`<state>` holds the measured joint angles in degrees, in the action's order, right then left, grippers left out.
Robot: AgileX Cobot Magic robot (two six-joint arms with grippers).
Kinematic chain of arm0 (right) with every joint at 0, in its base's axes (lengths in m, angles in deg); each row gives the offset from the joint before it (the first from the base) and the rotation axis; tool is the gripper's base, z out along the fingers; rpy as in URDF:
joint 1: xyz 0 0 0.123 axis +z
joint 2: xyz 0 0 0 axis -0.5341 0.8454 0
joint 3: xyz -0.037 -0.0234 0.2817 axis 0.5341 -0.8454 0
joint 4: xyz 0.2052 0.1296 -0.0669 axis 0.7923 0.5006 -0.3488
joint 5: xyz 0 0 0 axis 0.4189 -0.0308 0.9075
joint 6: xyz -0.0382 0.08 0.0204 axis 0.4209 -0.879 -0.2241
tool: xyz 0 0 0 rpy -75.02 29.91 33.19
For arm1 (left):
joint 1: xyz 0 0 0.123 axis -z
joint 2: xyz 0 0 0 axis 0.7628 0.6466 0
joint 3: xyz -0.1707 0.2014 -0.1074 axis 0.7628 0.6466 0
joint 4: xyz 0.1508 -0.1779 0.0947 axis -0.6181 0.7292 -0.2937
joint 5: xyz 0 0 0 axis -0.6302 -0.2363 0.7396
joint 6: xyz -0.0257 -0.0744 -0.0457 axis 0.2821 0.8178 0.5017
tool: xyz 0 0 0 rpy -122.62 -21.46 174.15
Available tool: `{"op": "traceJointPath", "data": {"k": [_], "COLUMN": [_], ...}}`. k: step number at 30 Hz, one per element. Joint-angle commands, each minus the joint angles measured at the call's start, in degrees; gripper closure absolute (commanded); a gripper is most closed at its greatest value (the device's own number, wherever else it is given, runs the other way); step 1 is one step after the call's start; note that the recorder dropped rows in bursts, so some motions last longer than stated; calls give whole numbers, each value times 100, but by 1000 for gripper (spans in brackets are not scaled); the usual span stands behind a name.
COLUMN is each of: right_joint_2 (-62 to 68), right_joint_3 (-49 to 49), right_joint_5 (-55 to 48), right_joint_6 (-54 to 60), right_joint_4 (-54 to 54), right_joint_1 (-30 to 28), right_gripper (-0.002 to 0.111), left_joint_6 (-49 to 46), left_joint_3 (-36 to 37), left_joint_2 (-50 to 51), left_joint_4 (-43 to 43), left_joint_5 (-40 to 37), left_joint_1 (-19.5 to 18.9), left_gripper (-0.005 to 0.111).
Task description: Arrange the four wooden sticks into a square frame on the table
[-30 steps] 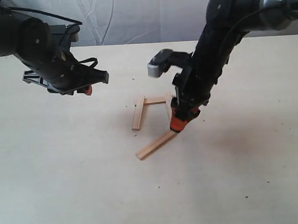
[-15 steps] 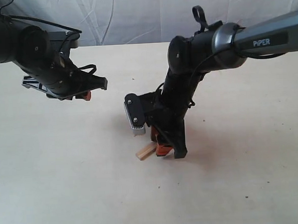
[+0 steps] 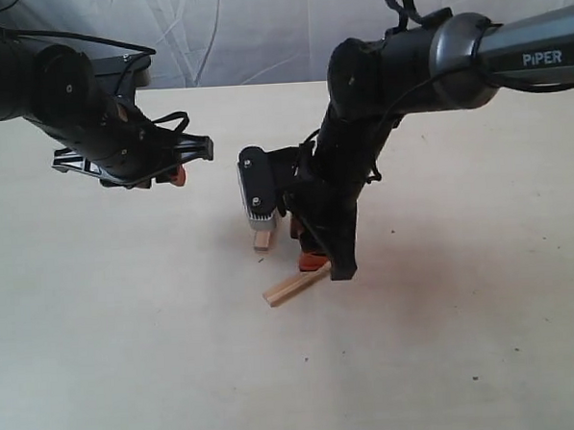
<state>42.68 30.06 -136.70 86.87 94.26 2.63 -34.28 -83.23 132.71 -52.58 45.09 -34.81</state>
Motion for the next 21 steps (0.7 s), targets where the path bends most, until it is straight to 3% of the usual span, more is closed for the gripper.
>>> {"op": "traceJointPath", "data": {"k": [1, 6, 7, 11, 21], "right_joint_2": [336, 765, 812, 835, 251], "right_joint_3": [-6, -6, -6, -6, 447], "right_joint_5": [76, 225, 153, -238, 160], "right_joint_6": [216, 216, 216, 176, -667], "right_joint_4": [-67, -41, -76, -218, -175], "right_joint_1": [7, 45, 57, 116, -29], "right_gripper": [61, 64, 69, 109, 109], "left_joint_6": [-8, -9, -9, -9, -9], "left_joint_3": [31, 31, 31, 31, 31], "left_joint_2": [-58, -58, -58, -58, 127], "left_joint_4": [34, 34, 34, 34, 314], "left_joint_5": [51, 63, 63, 108, 337], "left_joint_1": [1, 1, 1, 1, 1], "left_gripper": [65, 65, 65, 65, 65]}}
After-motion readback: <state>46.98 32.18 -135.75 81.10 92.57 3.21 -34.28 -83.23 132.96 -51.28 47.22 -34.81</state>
